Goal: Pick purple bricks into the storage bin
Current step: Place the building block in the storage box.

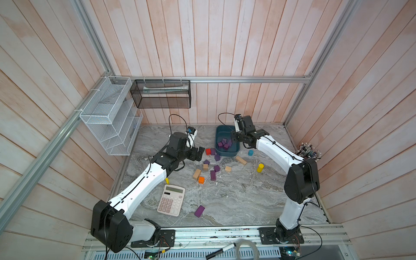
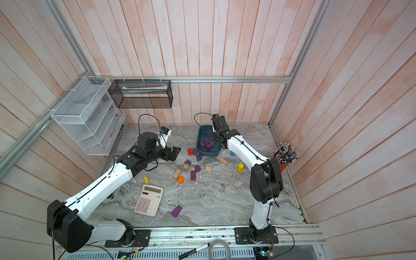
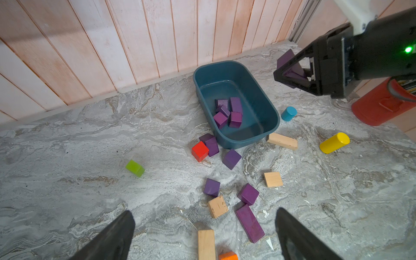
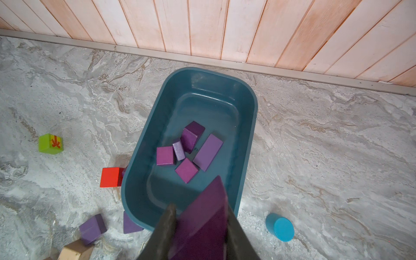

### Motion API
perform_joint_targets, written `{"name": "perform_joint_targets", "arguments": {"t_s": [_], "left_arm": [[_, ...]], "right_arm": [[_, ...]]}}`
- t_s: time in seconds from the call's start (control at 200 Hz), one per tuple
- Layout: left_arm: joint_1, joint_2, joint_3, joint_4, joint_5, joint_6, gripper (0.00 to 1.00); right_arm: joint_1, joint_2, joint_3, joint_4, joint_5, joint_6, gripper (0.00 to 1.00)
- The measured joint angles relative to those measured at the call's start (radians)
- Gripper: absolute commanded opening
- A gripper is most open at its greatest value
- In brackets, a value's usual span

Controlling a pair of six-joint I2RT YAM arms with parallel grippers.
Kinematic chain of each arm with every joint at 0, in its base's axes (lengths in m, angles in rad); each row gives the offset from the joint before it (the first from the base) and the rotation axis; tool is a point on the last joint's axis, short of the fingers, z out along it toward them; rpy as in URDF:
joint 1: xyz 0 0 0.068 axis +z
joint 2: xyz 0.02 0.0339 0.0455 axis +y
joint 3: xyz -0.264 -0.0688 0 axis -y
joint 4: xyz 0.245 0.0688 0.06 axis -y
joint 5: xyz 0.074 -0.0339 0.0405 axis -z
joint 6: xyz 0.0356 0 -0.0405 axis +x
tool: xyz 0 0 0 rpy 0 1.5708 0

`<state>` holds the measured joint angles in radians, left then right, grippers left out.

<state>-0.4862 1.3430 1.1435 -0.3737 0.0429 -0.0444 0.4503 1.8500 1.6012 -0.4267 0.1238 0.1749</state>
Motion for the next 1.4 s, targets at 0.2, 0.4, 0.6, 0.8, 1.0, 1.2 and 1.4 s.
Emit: {"name": "perform_joint_targets", "arguments": {"t_s": [0.2, 0.4, 0.6, 0.8, 1.0, 1.2, 1.4], "left_arm": [[0.0, 0.011, 0.0, 0.0, -0.011, 0.001, 0.98], [0.009, 0.011, 0.0, 0.0, -0.018, 0.004, 0.98], [0.032, 0.011, 0.0, 0.0, -0.018, 0.003, 0.98], [0.033, 0.011, 0.0, 0.0, -0.019, 0.004, 0.98], [0.035, 0.011, 0.0, 0.0, -0.019, 0.004, 0.98], [0.05, 0.011, 0.0, 0.0, -0.022, 0.004, 0.98], [0.063, 0.011, 0.0, 0.0, -0.025, 0.004, 0.98]], "right_arm": [[-0.018, 0.003, 0.023, 0.024, -0.018, 0.001, 0.29], [-0.027, 0.054, 0.059, 0.056, -0.018, 0.008, 0.29], [-0.028, 0.131, 0.098, 0.06, -0.026, 0.019, 0.29], [-0.028, 0.193, 0.137, 0.065, -0.043, 0.034, 0.29], [-0.029, 0.256, 0.149, 0.067, -0.048, 0.034, 0.29], [-0.029, 0.311, 0.153, 0.066, -0.048, 0.034, 0.29], [-0.029, 0.344, 0.169, 0.063, -0.047, 0.034, 0.29]]}}
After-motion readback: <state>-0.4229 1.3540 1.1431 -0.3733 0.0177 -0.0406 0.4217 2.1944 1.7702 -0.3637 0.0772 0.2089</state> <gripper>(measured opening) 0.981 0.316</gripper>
